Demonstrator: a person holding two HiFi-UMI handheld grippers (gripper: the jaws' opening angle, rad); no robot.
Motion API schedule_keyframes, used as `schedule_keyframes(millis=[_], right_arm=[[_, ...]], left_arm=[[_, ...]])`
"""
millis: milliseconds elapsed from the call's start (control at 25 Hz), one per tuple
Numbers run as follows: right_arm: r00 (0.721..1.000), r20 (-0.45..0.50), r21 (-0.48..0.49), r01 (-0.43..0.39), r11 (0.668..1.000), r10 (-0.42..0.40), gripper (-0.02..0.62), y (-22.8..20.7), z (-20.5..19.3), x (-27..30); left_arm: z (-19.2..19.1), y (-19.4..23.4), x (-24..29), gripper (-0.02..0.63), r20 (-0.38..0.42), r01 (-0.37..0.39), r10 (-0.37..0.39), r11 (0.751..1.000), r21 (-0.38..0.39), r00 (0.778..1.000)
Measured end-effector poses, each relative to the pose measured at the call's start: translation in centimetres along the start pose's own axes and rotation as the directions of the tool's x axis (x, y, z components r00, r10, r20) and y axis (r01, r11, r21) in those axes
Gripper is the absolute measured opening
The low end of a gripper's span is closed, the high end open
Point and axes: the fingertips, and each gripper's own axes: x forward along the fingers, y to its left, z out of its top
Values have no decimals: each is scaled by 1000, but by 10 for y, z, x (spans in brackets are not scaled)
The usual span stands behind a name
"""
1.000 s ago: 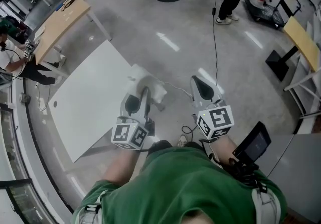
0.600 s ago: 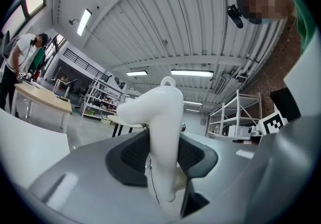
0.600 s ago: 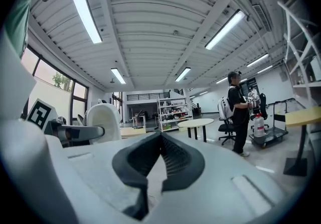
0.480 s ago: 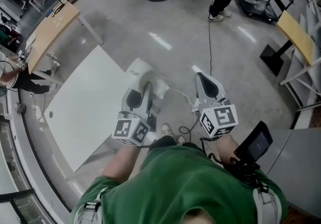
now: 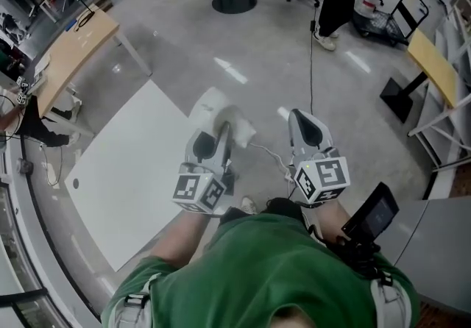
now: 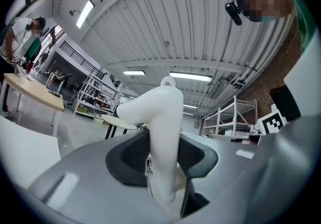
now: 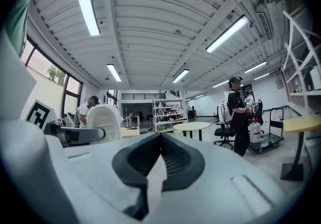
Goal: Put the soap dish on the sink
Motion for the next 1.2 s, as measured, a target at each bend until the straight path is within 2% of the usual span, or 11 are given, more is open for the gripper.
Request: schedule_keyframes(millis=[200, 520, 1200], right_arm=[[1000, -7, -18, -12, 1000, 12, 2, 15, 3, 15], [999, -13, -28, -50, 998, 49, 2, 14, 1, 42], [980, 18, -26, -198, 980, 199, 2, -65, 22, 156]], left_arm=[[7, 19, 0, 150, 16, -8, 8, 1000, -12, 1000], [6, 26, 20, 150, 26, -16, 17, 1000, -21, 1000], [12, 38, 144, 150, 69, -126, 124, 992, 17, 990]])
